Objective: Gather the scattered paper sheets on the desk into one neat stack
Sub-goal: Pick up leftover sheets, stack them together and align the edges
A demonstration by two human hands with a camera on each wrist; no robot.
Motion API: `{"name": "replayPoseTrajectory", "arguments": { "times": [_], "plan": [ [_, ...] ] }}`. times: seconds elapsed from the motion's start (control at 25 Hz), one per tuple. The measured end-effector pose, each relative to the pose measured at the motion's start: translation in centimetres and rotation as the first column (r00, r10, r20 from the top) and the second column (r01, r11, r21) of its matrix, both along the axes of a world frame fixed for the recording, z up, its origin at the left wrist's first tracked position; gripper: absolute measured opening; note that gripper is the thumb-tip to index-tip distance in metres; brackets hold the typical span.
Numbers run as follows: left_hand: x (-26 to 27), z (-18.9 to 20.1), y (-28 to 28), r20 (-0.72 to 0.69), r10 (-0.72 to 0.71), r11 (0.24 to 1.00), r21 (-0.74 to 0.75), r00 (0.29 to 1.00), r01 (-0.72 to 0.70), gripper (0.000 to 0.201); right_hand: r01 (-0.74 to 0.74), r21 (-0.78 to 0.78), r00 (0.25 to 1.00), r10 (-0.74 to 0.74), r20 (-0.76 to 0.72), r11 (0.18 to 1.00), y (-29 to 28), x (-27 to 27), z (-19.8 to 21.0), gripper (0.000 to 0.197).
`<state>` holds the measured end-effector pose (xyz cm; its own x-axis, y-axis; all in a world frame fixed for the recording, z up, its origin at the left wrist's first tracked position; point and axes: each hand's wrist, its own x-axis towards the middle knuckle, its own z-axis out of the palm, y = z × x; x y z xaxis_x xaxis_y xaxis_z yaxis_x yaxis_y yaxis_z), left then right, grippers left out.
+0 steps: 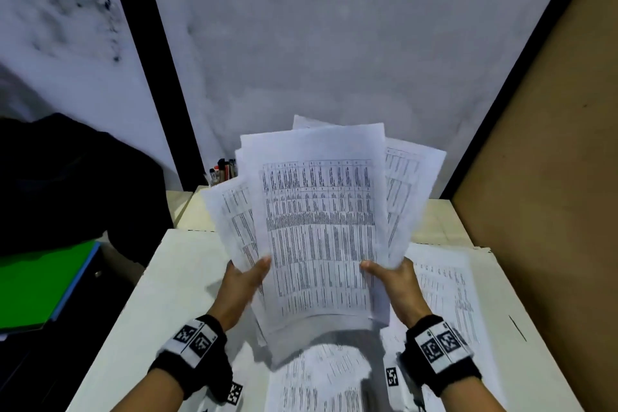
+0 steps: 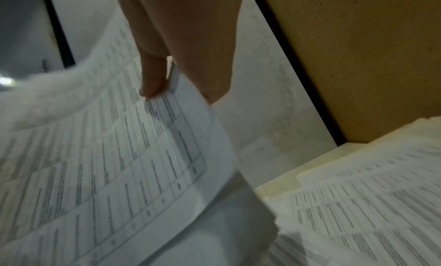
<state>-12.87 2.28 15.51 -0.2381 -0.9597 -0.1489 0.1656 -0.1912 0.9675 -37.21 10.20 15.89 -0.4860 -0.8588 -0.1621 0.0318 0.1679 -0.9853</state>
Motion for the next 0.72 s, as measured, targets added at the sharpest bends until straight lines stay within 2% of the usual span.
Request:
{"name": "replayPoseTrajectory", "arguments": {
  "times": [0.04, 0.08, 0.16, 0.2, 0.24, 0.32, 0.36, 0.52, 0.64, 0.72],
  "plan": [
    [-0.1, 0.2, -0.1, 0.006, 0.014, 1.000, -0.025, 1.000, -0.014, 0.026, 0.000, -0.004, 1.000, 0.000, 0.023, 1.000, -0.1, 0.1, -0.2, 0.011],
    [0.0, -0.1, -0.2, -0.018, -0.010, 0.999, -0.040, 1.000, 0.009, 0.032, -0.020, 0.003, 0.999, 0.019, 0.039, 1.000, 0.0, 0.3, -0.4, 0.013],
    [0.0, -0.5, -0.3, -0.039, -0.059, 0.998, -0.028, 0.998, 0.058, 0.060, -0.095, 0.017, 0.995, 0.094, 0.043, 0.995, 0.0, 0.7, -0.5, 0.014],
    [-0.3, -0.6, -0.2, -0.033, -0.072, 0.997, -0.019, 0.997, 0.071, 0.065, -0.125, 0.016, 0.992, 0.124, 0.037, 0.992, 0.1, 1.0, -0.5, 0.017],
    [-0.6, -0.7, -0.1, -0.018, -0.076, 0.997, -0.014, 0.997, 0.076, 0.056, -0.135, 0.009, 0.990, 0.135, 0.037, 0.991, 0.1, 1.2, -0.5, 0.020],
    [-1.3, 0.3, 0.1, 0.038, -0.040, 0.999, -0.033, 0.998, 0.041, 0.023, -0.110, -0.011, 0.993, 0.110, 0.036, 0.994, 0.0, 1.2, -0.3, 0.022],
    [-1.4, 0.7, 0.0, 0.063, -0.029, 0.998, -0.050, 0.998, 0.032, 0.015, -0.097, -0.027, 0.995, 0.097, 0.032, 0.995, -0.1, 1.1, 0.0, 0.023],
    [-1.4, 3.3, -0.5, 0.035, -0.100, 0.982, -0.155, 0.994, 0.104, 0.013, -0.115, -0.108, 0.993, 0.114, -0.017, 0.987, -0.2, 0.9, 1.7, 0.024],
    [-1.7, 4.8, -0.6, 0.042, -0.148, 0.959, -0.238, 0.988, 0.154, 0.047, -0.038, -0.210, 0.999, 0.038, -0.003, 0.977, -0.6, 1.5, 3.0, 0.021],
    [-2.2, 5.2, -0.7, 0.044, -0.126, 0.954, -0.267, 0.991, 0.134, 0.049, 0.051, -0.256, 0.999, -0.045, 0.031, 0.965, -1.0, 2.0, 3.8, 0.033]
  ]
}}
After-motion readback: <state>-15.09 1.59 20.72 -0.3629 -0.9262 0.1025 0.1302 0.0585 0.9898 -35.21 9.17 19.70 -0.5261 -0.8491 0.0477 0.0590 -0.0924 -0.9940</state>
